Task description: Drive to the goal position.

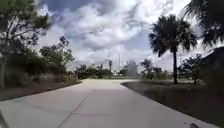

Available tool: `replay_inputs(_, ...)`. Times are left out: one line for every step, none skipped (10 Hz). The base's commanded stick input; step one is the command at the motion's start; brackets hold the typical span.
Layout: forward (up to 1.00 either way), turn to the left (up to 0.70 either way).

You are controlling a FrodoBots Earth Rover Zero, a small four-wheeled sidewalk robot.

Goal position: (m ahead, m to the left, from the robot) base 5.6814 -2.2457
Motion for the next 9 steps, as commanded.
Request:
replay_inputs(0.69,0.14)
replay_inputs(0.69,0.13)
replay_inputs(0.69,0.03)
replay_inputs(0.69,0.01)
replay_inputs(0.69,0.01)
replay_inputs(0.69,0.01)
replay_inputs(0.69,0.08)
replay_inputs(0.69,0.14)
replay_inputs(0.69,0.13)
